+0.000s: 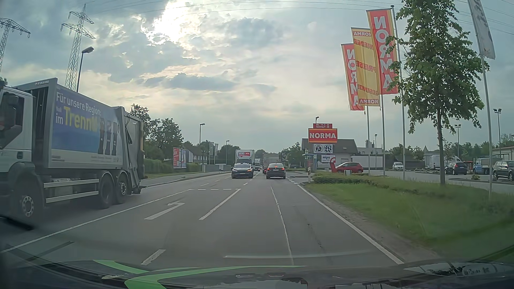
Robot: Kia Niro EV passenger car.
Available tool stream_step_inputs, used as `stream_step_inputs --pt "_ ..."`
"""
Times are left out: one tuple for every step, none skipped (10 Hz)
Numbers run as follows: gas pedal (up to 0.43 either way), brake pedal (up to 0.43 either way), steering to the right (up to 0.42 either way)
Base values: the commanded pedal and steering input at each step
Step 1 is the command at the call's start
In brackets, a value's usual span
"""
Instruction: Follow the waypoints while adhering to traffic rules and regulations
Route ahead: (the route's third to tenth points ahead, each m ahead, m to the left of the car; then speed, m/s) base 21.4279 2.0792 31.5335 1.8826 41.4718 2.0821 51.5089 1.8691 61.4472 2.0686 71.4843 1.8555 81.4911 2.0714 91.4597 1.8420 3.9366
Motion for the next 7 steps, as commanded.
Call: stream_step_inputs --pt "0.098 0.000 0.001" --pt "0.138 0.000 0.001" --pt "0.157 0.000 0.001" --pt "0.138 0.000 0.001" --pt "0.138 0.000 0.000" --pt "0.138 0.000 0.000" --pt "0.150 0.000 0.000"
